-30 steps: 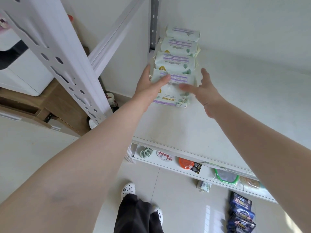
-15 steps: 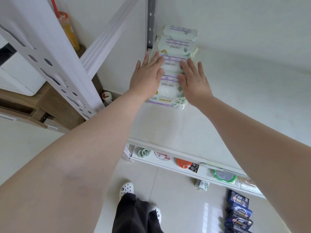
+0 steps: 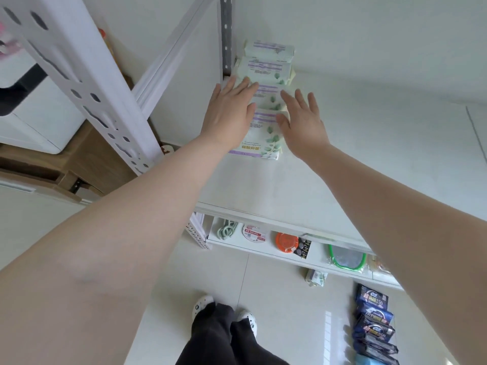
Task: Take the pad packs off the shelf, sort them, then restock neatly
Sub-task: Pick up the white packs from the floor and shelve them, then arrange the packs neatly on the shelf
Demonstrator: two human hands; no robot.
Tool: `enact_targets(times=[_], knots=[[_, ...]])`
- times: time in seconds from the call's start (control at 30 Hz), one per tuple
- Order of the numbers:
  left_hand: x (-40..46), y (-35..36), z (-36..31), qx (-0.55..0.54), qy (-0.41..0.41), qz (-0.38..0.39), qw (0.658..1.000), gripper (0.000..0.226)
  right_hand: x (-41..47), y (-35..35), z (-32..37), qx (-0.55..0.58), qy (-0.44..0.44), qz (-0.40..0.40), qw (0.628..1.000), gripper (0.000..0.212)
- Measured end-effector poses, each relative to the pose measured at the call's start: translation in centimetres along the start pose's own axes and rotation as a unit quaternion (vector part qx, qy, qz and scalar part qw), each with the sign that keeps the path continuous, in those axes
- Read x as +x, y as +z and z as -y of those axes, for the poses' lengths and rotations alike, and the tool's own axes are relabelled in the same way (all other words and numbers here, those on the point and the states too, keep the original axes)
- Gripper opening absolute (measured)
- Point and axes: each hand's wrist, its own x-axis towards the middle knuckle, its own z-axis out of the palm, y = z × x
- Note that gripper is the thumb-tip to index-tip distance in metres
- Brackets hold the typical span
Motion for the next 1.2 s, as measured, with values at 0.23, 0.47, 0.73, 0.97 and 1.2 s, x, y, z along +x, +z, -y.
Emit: enact_targets(times=[0.23,0.47,0.73,0.97,1.2], knots=[[-7.9,-0.7,-6.5,-0.063,0.051,0.028,0.996,0.044,-10.3,-1.6,-1.8,0.01,0.06,-0.034,0.998,0.052],[-18.5,0.7,-12.8,-0.06,0.144,0.097,0.983,0.048,-26.0,-1.4,-3.7,-0.016,0.175,-0.058,0.983,0.05],[-32.0,4.3,-21.8,-0.05,0.27,0.201,0.94,0.051,-44.7,-0.6,-6.7,-0.029,0.309,-0.017,0.951,0.047],[-40.9,9.0,-31.1,-0.008,0.361,0.276,0.891,0.051,-61.4,-0.9,-13.7,-0.005,0.458,-0.005,0.889,0.044],[-50.1,15.0,-42.8,0.007,0.374,0.33,0.867,0.051,-76.5,-3.1,-22.3,0.006,0.541,0.026,0.841,0.041]])
